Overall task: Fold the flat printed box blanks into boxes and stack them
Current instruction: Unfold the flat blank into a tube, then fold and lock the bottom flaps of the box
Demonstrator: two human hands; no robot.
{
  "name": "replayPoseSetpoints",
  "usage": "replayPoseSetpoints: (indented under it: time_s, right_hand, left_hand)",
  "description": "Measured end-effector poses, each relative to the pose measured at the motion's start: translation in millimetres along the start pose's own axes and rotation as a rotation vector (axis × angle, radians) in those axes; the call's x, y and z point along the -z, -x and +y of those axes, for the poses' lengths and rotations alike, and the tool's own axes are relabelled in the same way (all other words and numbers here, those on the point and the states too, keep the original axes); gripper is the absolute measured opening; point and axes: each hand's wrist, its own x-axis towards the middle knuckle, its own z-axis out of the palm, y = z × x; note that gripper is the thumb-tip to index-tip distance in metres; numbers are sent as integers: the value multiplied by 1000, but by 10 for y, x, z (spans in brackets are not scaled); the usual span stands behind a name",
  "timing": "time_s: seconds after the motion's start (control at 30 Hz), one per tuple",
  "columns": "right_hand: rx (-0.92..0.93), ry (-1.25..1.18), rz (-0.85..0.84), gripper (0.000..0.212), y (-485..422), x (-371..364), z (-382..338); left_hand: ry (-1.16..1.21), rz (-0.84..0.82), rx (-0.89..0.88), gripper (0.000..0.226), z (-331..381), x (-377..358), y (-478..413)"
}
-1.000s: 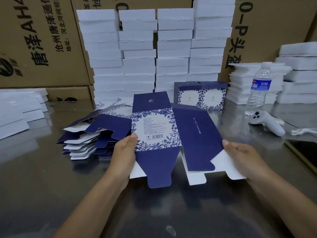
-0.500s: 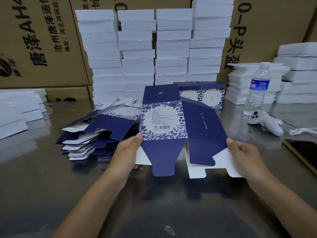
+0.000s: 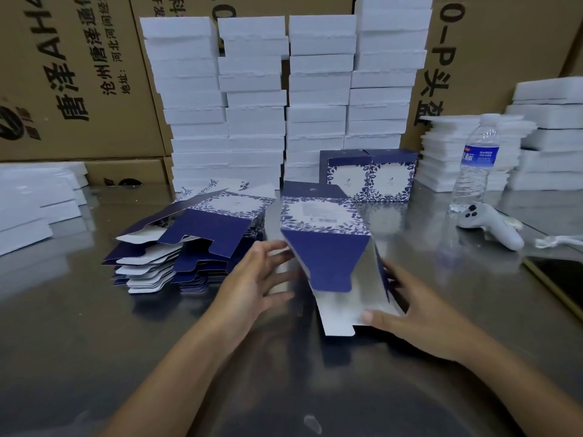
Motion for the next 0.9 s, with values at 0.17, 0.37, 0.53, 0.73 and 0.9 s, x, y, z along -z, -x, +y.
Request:
replayPoseSetpoints:
  time_s: [0.17,0.37,0.53,0.73,0.9]
  right_hand:
    - [-12,-65,166,20,-4,-20,-67]
    - [-65,-269,244,30,-25,-48,-53]
    - [-99,-293,229,45,-16,-45,-65]
    - [2,-285,184,32,20,-107,-139]
    - [55,-258,192,38,39,-115,-183]
  left_hand:
    - [-277,-206,-158,72,-135,17,2]
    - [-425,-267,-227,85,-173,6,28]
    - [-356,-199,-254,87,-151,-3,7]
    - [-331,-6,-359,87,-155,4,-11]
    - [-308,50,-390,92,-174,9,-35]
